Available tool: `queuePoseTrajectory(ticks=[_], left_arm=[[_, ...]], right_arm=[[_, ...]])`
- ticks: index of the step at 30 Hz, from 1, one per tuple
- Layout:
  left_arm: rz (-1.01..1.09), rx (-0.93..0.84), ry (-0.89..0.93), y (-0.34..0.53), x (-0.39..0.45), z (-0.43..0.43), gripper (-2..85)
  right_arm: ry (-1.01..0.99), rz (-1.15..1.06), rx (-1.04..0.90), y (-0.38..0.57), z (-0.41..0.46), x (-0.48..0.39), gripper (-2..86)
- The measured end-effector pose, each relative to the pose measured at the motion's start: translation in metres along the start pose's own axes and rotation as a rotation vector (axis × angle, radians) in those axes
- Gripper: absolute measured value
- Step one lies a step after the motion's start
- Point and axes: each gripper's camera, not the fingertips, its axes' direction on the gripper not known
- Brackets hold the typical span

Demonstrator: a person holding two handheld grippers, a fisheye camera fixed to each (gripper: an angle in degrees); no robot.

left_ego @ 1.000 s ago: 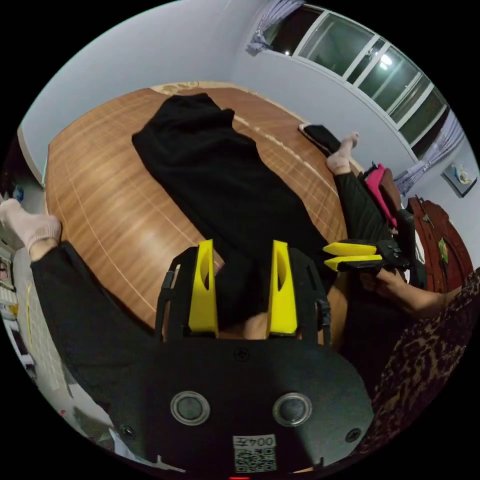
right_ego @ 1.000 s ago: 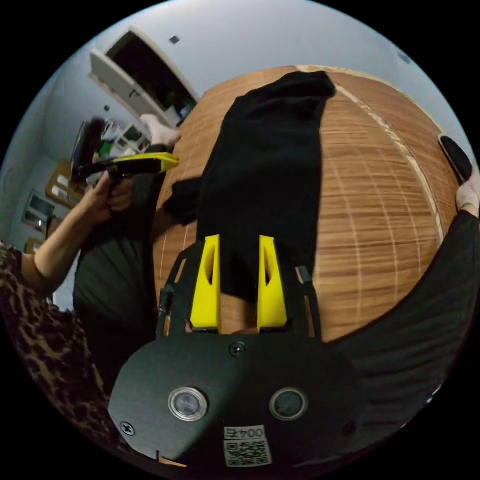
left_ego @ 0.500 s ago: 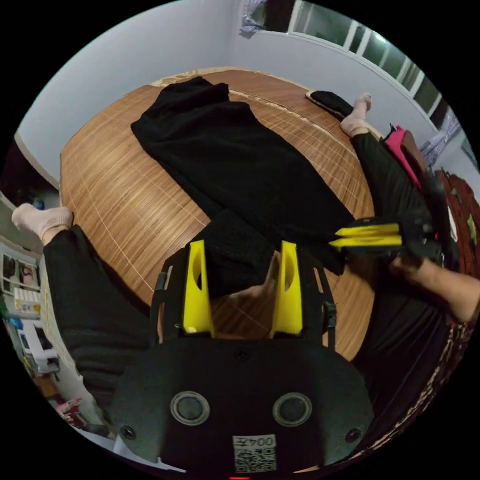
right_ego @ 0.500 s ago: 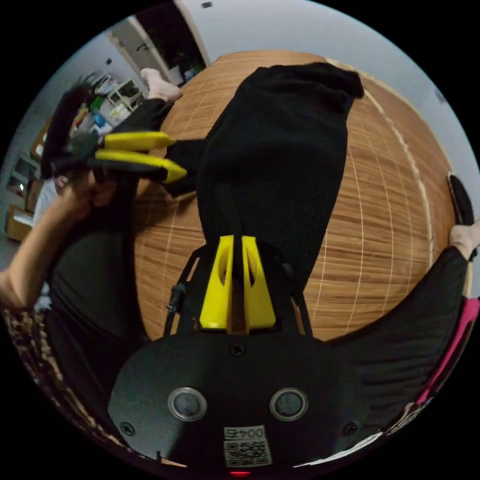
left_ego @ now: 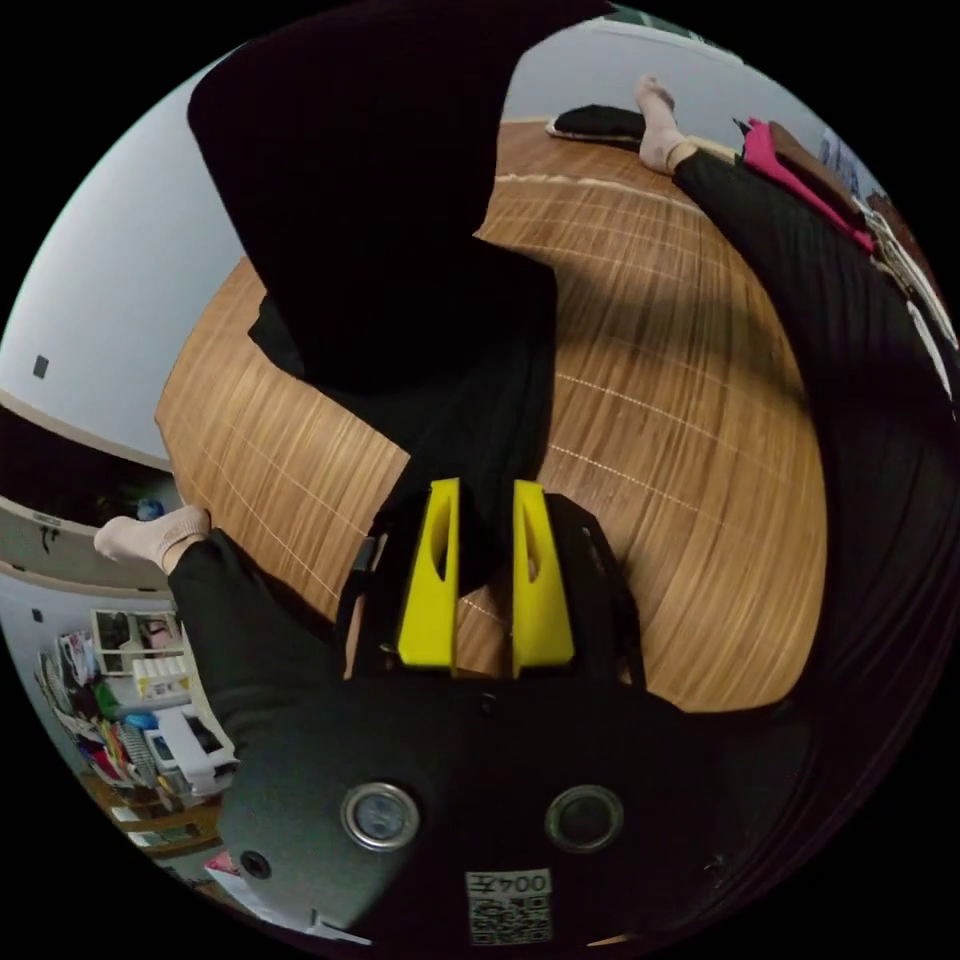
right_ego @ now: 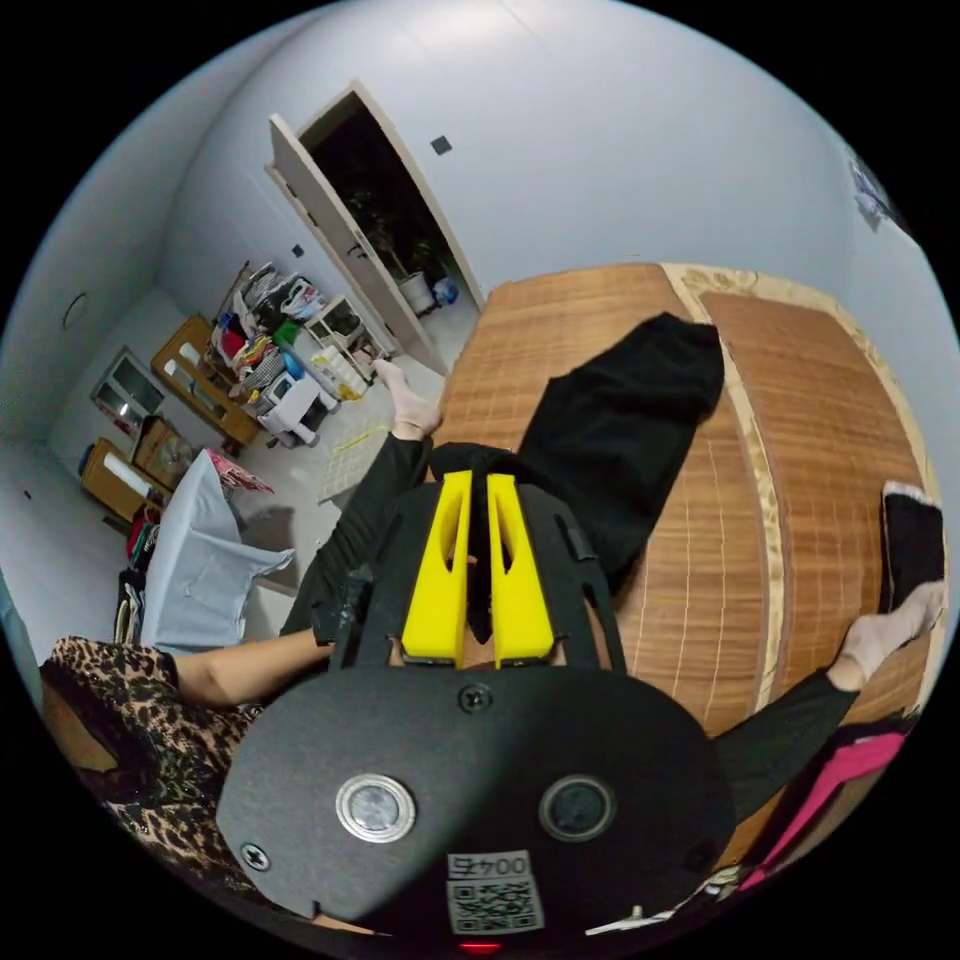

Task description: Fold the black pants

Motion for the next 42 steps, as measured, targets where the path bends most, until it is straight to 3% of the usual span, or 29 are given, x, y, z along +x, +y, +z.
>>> queuePoseTrajectory(ticks=[6, 10, 18, 24, 28, 30, 35, 40, 42], left_arm=[[-0.067, 0.065, 0.218, 0.016, -0.02, -0.032, 2.4], [0.017, 0.106, 0.363, 0.012, 0.004, -0.045, 1.8], [0.187, -0.023, 0.832, 0.023, 0.058, 0.011, 1.4], [0.208, -0.062, 1.01, 0.04, 0.03, 0.024, 1.4], [0.254, 0.034, 1.245, 0.058, -0.017, 0.002, 1.4], [0.244, 0.104, 1.336, 0.074, -0.039, -0.007, 1.4], [-0.101, 0.248, 1.323, 0.115, -0.105, 0.008, 1.4], [-0.694, 0.31, 1.03, 0.163, -0.175, 0.038, 2.4], [-0.773, 0.302, 0.949, 0.169, -0.182, 0.043, 3.1]], right_arm=[[-0.005, -0.065, -0.008, -0.019, -0.021, -0.021, 4.1], [-0.04, -0.066, -0.042, -0.006, -0.023, -0.024, 4.1], [-0.114, -0.074, -0.148, 0.029, 0.009, -0.027, 4.1], [-0.224, -0.073, -0.308, 0.048, 0.064, -0.025, 4.6], [-0.297, -0.134, -0.464, 0.091, 0.093, -0.029, 5.4], [-0.334, -0.084, -0.451, 0.115, 0.093, -0.015, 5.8], [-0.36, 0.242, -0.3, 0.195, 0.093, 0.052, 7.2], [-0.26, 0.517, -0.267, 0.283, 0.116, 0.086, 7.2], [-0.239, 0.545, -0.265, 0.3, 0.122, 0.087, 7.2]])
